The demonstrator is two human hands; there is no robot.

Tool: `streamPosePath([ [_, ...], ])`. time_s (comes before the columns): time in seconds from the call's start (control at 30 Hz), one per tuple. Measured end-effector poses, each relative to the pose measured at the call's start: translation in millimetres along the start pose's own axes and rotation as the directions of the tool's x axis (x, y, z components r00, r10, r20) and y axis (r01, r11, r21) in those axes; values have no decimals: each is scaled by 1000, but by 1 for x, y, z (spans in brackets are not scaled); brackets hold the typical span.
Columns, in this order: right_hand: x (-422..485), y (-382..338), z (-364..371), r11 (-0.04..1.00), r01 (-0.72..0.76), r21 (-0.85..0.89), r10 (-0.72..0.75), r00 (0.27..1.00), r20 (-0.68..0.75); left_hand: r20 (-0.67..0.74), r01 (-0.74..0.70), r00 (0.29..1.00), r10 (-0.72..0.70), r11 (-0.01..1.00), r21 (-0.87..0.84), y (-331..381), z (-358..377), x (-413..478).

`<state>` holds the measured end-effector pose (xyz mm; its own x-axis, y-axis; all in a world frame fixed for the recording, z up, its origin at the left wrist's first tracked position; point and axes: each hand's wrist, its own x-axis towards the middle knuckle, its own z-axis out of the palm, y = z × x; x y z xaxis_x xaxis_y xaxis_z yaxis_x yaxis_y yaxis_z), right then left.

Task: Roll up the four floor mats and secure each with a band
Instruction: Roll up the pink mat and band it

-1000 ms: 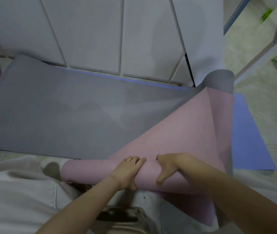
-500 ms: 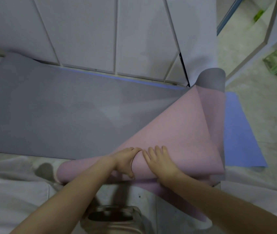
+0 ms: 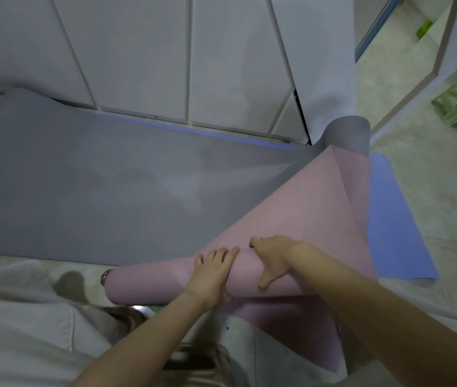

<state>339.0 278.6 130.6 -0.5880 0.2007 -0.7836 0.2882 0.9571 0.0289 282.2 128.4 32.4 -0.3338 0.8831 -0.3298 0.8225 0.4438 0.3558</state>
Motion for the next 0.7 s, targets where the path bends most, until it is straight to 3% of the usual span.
streamPosePath([
  [0.13,-12,-16,19,963,-13,-268,-51,972,-228,52,-40,998,42,999,-35,-14,-10,12],
  [0.23,-23,-27,26,894,-110,-435,-10,964,-265,128,-110,984,126,986,-123,-23,-27,26],
  [0.4,-26,-32,22,907,-228,-354,96,931,-352,270,-136,946,181,975,-178,-24,-36,42],
  [0.47,-23,-30,21,911,-218,-351,111,948,-298,268,-119,948,169,974,-193,-22,-32,41],
  [0.7,-4,-18,3,933,-159,-324,92,973,-214,25,-38,999,41,995,-96,-8,-15,13],
])
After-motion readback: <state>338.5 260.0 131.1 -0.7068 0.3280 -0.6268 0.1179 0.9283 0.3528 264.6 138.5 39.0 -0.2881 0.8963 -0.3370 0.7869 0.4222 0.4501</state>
